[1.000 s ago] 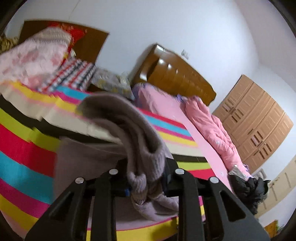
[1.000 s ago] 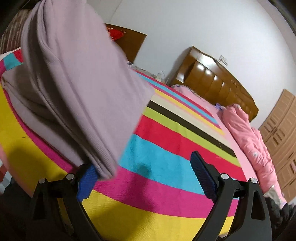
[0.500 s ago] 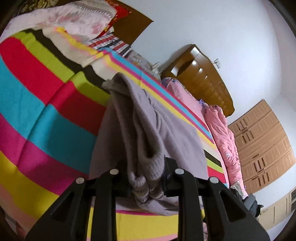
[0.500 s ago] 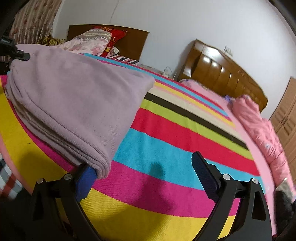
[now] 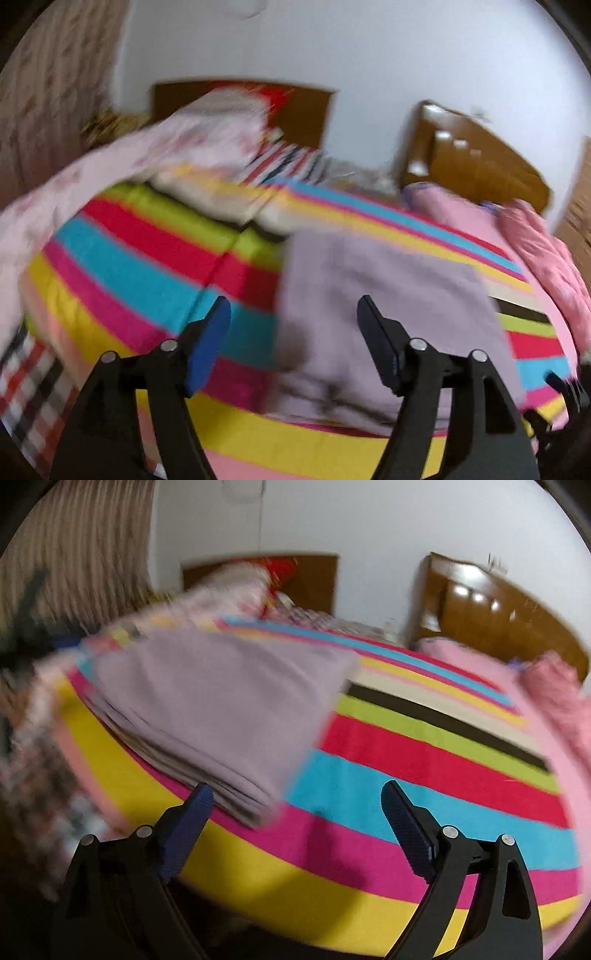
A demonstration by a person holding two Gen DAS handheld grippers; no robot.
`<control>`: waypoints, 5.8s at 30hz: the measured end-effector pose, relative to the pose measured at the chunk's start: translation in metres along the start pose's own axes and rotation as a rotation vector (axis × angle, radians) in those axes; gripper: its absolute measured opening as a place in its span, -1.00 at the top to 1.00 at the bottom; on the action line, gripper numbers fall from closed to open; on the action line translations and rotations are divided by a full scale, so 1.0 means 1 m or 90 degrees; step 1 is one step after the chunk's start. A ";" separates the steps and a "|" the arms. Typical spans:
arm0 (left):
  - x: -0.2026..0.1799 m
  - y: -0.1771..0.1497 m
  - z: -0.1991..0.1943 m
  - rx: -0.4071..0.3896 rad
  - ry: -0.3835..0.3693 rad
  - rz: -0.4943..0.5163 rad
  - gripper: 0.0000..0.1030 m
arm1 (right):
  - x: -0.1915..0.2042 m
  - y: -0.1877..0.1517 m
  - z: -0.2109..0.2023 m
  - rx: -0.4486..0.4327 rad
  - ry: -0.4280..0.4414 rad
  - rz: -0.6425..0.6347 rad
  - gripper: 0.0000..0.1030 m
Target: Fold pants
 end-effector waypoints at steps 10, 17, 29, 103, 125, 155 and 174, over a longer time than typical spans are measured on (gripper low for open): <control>-0.058 -0.041 0.054 0.084 0.034 0.169 -0.44 | 0.049 0.026 0.067 0.048 0.040 -0.032 -0.28; -0.038 -0.056 0.060 0.063 0.038 0.178 -0.55 | 0.047 0.021 0.069 0.038 0.059 -0.046 -0.31; -0.031 -0.062 0.059 0.032 0.025 0.164 -0.55 | 0.040 0.049 0.061 0.101 0.217 -0.070 -0.72; -0.034 -0.068 0.058 0.017 0.033 0.169 -0.58 | 0.066 0.032 0.064 0.100 0.166 0.033 -0.92; -0.030 -0.086 -0.073 -0.043 0.149 0.130 -0.96 | 0.077 0.004 -0.038 0.050 0.172 0.041 -0.92; -0.072 -0.092 -0.136 -0.095 0.097 0.088 -0.97 | 0.078 0.003 -0.091 -0.155 -0.039 0.071 -0.92; -0.072 -0.096 -0.133 -0.086 0.090 0.098 -0.97 | 0.081 -0.001 -0.087 -0.145 -0.034 0.064 -0.92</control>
Point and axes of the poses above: each gripper's, at about its wrist camera, not at the fingertips, and z roughly the way its jaws point, x to its left, y to its top, the point moved 1 cm from there along z, roughly the way its jaws point, and after that the axes turned 7 degrees about y, right-handed, at the moved point
